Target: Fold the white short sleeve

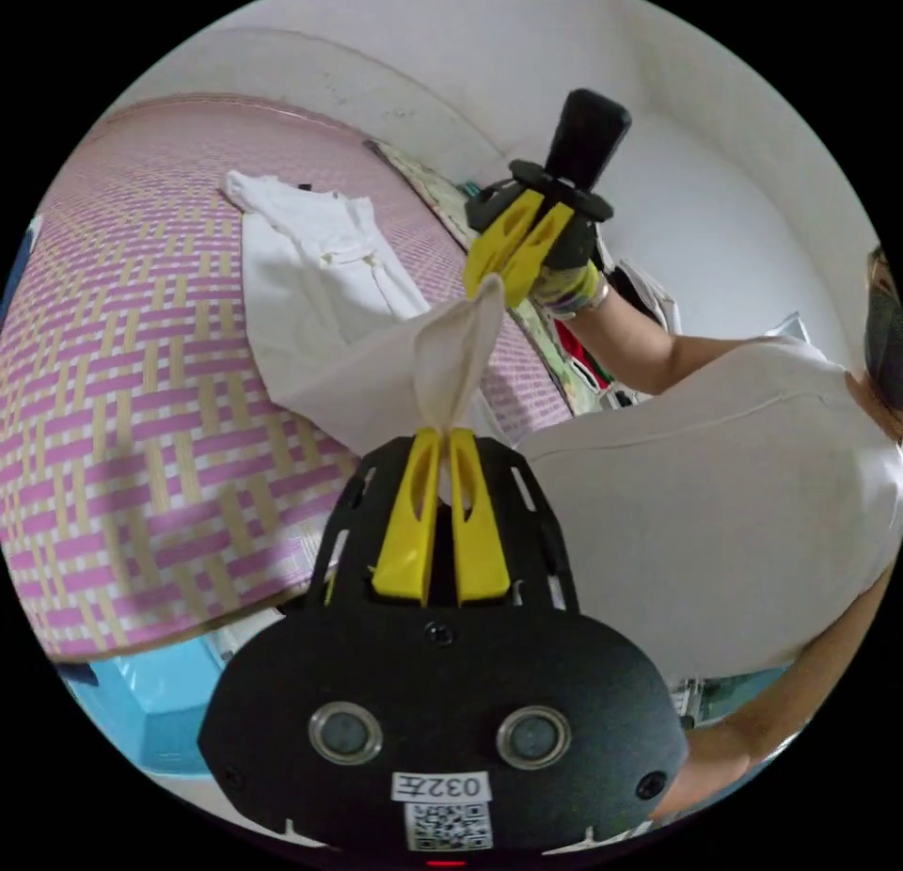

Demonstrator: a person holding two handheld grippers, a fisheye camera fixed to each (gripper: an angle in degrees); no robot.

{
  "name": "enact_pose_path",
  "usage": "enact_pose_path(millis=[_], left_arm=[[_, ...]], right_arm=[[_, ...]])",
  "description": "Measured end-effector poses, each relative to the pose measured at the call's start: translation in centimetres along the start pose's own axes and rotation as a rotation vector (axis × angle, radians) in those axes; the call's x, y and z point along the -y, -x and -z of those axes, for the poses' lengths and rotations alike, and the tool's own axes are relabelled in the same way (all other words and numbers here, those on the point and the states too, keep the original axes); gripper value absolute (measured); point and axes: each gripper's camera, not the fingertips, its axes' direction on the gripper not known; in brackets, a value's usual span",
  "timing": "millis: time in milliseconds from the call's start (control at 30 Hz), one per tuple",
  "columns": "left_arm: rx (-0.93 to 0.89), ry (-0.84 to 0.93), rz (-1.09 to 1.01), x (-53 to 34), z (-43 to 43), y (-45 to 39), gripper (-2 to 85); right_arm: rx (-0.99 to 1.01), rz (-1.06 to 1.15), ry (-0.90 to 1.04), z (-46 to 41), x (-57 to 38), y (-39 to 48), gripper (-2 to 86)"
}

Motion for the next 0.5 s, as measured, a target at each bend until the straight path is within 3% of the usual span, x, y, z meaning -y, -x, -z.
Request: enact_pose_path(millis=[200, 367, 500], left_arm=[[0.127, -0.189, 0.248, -7.4, 1.3, 0.9, -0.9], [0.279, 0.054, 0.54, -13.5, -3.6, 5.7, -0.9], [0.249, -0.064, 0.601, -16.0, -3.4, 6.5, -0.9]], right_arm=[[-0.009, -0.001, -0.021, -1.5, -1.1, 1.3, -0.8], [0.147, -0.145, 0.246, -10.4, -5.0, 0.0, -0.8], [0.123, -0.316, 0.139, -9.6, -7.6, -2.7, -1.0]])
